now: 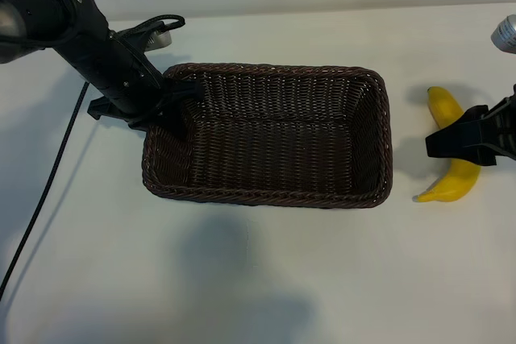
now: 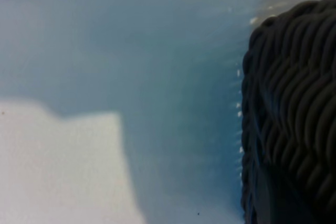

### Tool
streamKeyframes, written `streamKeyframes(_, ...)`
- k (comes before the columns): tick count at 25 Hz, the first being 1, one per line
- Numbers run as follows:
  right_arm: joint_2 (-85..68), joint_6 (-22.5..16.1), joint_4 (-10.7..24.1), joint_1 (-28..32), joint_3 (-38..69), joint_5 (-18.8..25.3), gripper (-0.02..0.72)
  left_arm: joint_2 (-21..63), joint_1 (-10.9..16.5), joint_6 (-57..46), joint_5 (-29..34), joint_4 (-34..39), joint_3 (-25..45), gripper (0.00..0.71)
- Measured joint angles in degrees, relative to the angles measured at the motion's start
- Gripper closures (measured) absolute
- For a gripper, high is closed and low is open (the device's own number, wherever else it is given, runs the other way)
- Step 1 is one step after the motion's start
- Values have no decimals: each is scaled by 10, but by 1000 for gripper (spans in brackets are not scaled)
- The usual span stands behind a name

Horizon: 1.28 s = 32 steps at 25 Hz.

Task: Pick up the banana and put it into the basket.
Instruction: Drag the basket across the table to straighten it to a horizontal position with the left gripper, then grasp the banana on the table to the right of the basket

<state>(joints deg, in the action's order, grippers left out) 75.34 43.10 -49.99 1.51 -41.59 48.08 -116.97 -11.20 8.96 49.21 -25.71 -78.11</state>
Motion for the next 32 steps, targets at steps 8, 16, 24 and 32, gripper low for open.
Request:
streamKeyframes(8,0,0,0,0,0,0,119,0,0,-10,8,-9,-1,317)
streamKeyframes(16,0,0,0,0,0,0,119,0,0,-26,53,1,-10,157)
streamKeyframes(24,0,0,2,0,0,0,119,0,0,-48,121,21,-88,156)
streamKeyframes(32,0,0,3,0,0,0,119,0,4,-111,181,117,-198,154)
